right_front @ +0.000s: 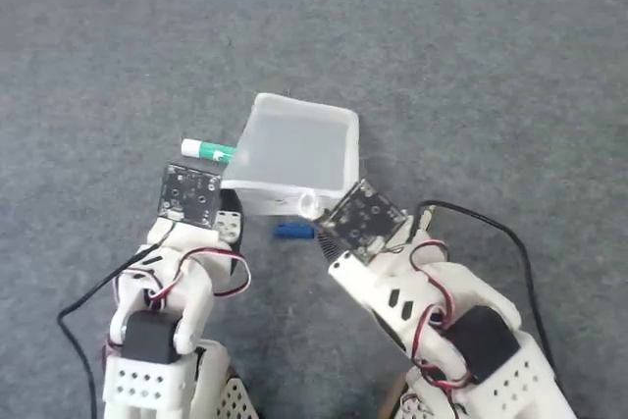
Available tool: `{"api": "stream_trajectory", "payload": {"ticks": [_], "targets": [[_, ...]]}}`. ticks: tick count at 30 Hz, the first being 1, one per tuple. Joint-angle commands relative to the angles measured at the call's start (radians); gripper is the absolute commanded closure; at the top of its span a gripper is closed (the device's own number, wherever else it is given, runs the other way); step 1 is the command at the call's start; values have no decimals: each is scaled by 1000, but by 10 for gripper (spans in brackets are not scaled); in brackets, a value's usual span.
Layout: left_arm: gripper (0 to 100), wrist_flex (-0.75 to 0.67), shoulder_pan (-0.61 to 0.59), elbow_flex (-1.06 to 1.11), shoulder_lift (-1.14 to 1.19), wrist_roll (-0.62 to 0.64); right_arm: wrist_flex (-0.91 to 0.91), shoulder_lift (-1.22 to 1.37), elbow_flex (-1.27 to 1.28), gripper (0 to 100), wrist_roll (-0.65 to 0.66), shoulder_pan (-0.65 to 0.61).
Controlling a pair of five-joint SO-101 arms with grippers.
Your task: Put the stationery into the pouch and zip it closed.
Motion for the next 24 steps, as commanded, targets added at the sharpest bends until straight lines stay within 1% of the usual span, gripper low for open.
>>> {"api": "stream_trajectory", "payload": {"ticks": [1, 4, 9, 16, 18, 20, 23, 24], "targets": [[991, -29, -80, -25, -8, 28, 2, -39, -15, 991, 9, 85], [991, -26, -107, -35, -8, 32, -4, -39, -26, 991, 9, 125], [991, -26, -117, -38, -8, 32, -19, -39, -31, 991, 2, 191], [989, -26, -107, -38, -8, 29, -16, -41, -32, 991, 0, 188], [987, -26, -106, -39, -8, 28, -12, -41, -32, 991, 3, 165], [953, -26, -106, -39, -8, 29, -8, -41, -32, 991, 8, 124], [857, -26, -106, -39, -5, 37, -8, -41, -34, 991, 9, 90], [830, -28, -106, -36, -3, 57, -8, -41, -35, 991, 9, 87]]}}
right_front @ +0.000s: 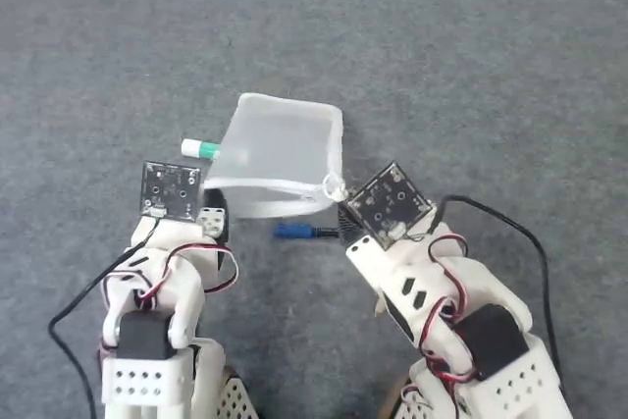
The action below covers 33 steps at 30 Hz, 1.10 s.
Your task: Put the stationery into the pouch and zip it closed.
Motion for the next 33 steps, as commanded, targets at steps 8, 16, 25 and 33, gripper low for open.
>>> {"api": "stream_trajectory", "payload": {"ticks": [8, 16, 25, 33], "targets": [[788, -32, -3, -31, -6, 95, 107, -31, -152, 991, 9, -62], [816, -48, 92, 4, -6, 35, 196, -42, -236, 991, 9, -182], [930, -44, 97, 1, -6, 32, 232, -225, -230, 991, 9, -182], [989, -34, 91, -25, -14, 31, 153, -246, -129, 934, 9, -177]]}}
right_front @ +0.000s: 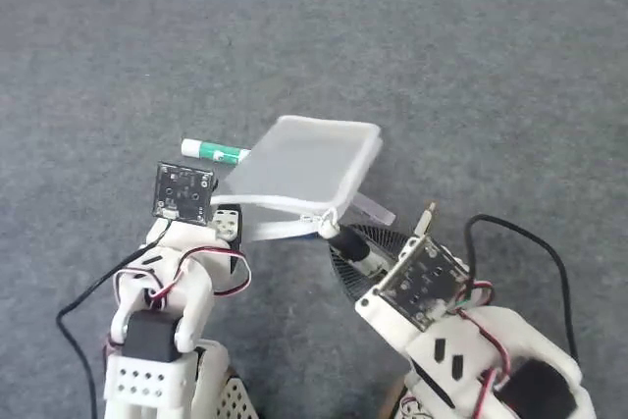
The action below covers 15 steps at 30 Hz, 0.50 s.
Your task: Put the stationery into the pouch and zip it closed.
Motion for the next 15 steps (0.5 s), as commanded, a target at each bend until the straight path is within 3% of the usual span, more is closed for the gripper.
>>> {"api": "stream_trajectory", "payload": {"ticks": [1, 5, 15], "targets": [[989, -11, -8, -50, -8, -15, -50, -27, 17, 893, 6, 1], [989, -9, -35, -61, -9, -15, -47, -18, 20, 750, 3, 38], [989, -15, -106, -82, -9, -5, -139, 125, 43, 775, 3, 263]]}}
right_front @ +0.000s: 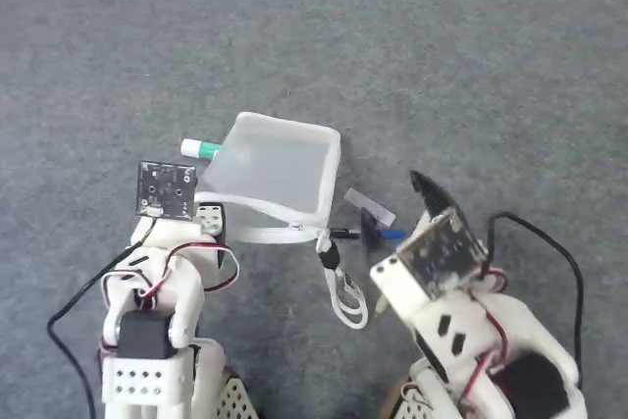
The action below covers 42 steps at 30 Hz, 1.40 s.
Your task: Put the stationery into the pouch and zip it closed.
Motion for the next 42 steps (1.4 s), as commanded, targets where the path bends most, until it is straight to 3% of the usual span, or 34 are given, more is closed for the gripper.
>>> {"api": "stream_trajectory", "payload": {"ticks": [1, 8, 19, 26, 33, 42], "targets": [[989, -15, -9, -67, -17, 17, -74, 153, -5, 775, 3, 79], [989, -23, -74, -67, -17, 32, -180, 440, -41, 777, -71, 168], [989, -21, -74, -67, -17, 32, -131, 852, -247, 778, -207, 294], [988, -21, -74, -67, -17, 32, -128, 1098, -374, 779, -382, 358], [988, -21, -74, -67, -17, 31, 35, 1283, -554, 778, -586, 360], [988, -20, -71, -67, -17, 31, 38, 1561, -620, 778, -594, 369]]}}
